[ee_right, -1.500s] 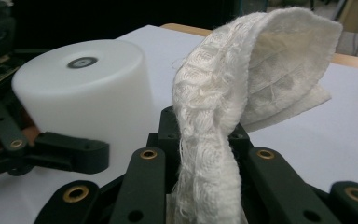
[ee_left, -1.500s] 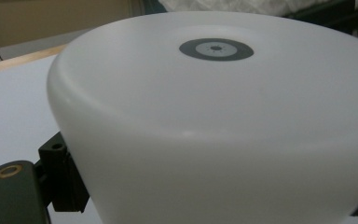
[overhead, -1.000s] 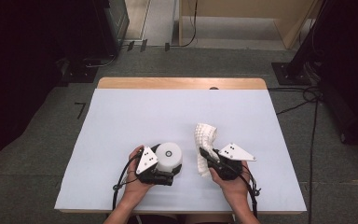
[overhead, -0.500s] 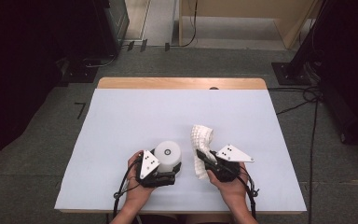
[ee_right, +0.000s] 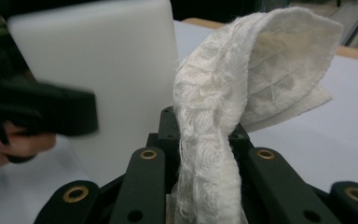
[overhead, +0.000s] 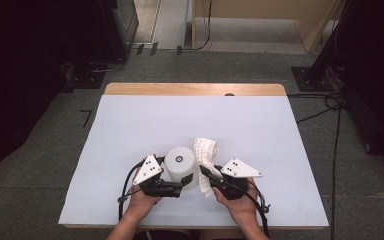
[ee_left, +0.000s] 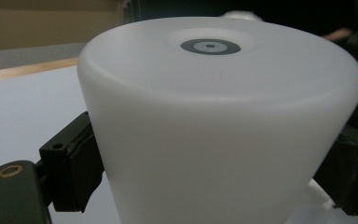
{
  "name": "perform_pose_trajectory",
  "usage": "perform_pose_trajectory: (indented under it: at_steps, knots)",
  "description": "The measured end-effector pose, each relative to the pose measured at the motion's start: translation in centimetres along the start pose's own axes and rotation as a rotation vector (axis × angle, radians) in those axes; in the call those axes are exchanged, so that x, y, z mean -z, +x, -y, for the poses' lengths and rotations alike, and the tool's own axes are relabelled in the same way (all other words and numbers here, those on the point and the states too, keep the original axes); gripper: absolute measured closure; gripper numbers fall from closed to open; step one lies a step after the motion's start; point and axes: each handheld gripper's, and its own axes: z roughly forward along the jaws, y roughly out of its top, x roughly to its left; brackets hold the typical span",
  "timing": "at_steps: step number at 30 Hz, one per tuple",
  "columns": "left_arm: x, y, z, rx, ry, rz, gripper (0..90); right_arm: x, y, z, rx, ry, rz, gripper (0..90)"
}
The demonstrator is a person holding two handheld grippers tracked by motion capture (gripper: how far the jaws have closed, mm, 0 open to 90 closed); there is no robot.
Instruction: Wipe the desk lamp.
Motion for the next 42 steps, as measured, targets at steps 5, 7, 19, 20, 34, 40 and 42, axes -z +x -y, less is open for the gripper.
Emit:
perform_pose_trajectory:
  at_steps: [5,7,19,20,34,40,42]
  knots:
    - [-0.3,0.1,-0.1,0.000,0.006,-0.010,8.9,1.4,0.5,-1.3,0.011,-0.065,-0.010,75.7]
    - [-0.3,0.2,-0.2,0.003,0.008,-0.016,8.9,1.5,0.6,-1.3,0.023,-0.064,-0.010,75.7]
    - [-1.0,0.5,0.4,-0.023,0.035,-0.035,8.9,0.0,0.2,0.1,-0.004,0.012,0.015,75.7]
    - [-1.1,0.5,0.5,-0.027,0.038,-0.034,8.9,0.3,0.4,-0.3,0.010,0.001,0.018,75.7]
    - [-1.5,0.7,0.5,-0.088,0.028,-0.043,8.9,-0.4,-0.8,1.0,-0.001,0.044,0.039,75.6]
    - [-2.2,0.9,1.6,-0.140,0.073,-0.072,8.8,0.0,-1.9,1.1,-0.035,0.033,0.068,75.7]
    - [-2.3,1.0,1.8,-0.143,0.075,-0.075,8.8,0.0,-2.0,1.2,-0.040,0.037,0.073,75.6]
